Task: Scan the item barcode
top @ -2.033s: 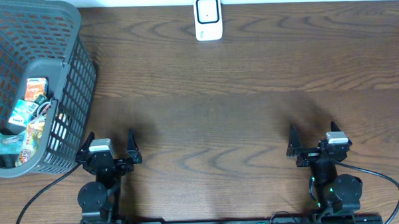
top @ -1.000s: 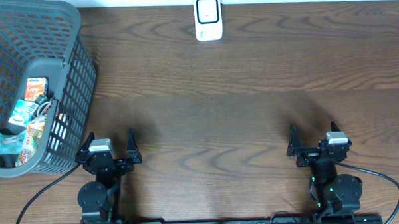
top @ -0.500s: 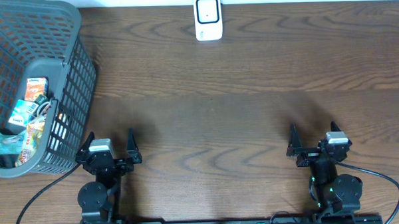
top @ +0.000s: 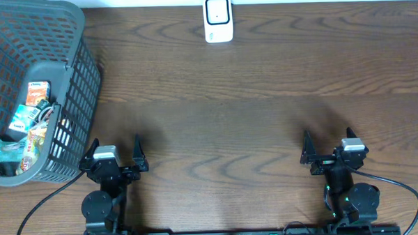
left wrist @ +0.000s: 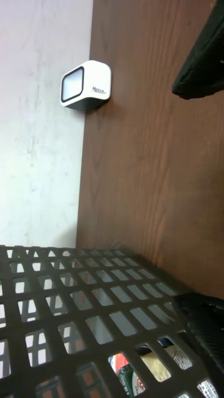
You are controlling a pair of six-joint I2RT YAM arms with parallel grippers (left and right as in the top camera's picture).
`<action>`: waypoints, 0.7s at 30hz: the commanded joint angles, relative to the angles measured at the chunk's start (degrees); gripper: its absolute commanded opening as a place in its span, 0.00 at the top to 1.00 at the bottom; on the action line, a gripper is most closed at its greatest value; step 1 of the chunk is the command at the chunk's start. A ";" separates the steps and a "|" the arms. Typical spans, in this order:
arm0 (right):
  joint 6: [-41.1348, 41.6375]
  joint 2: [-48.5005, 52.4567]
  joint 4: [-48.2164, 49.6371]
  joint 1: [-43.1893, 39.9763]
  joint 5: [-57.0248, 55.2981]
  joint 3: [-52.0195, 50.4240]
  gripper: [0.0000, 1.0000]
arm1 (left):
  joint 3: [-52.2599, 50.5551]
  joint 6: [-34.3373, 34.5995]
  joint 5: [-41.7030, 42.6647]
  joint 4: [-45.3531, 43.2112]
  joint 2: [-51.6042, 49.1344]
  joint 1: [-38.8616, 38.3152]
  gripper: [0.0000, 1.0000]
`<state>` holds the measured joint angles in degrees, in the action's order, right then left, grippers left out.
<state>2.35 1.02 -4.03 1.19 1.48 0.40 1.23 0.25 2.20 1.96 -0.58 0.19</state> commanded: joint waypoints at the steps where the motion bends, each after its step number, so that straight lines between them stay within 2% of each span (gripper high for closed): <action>1: 0.57 0.02 -0.26 -0.46 -0.46 -0.07 0.01 | -1.01 0.92 -1.22 2.10 0.35 -0.26 0.02; 3: 0.57 0.02 -0.28 -0.46 -0.46 -0.07 0.01 | -1.01 1.38 -1.14 2.01 0.37 -0.28 0.02; 4: 0.57 0.02 -0.26 -0.46 -0.46 -0.07 0.01 | -1.01 3.85 -0.83 2.01 0.35 -0.28 0.02; 10: 0.57 0.02 -0.26 -0.46 -0.46 -0.07 0.01 | -0.96 26.25 4.85 1.64 0.35 -0.26 0.02; 15: 0.57 0.02 -0.26 -0.46 -0.46 -0.07 0.01 | -0.96 27.08 3.15 0.98 0.35 -0.26 0.02; 21: 0.57 0.02 -0.26 -0.46 -0.46 -0.07 0.01 | -0.96 29.55 5.31 1.64 -0.52 -0.28 0.02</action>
<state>2.35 1.02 -4.03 1.19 1.48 0.40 1.23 26.09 4.89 1.72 -0.62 0.19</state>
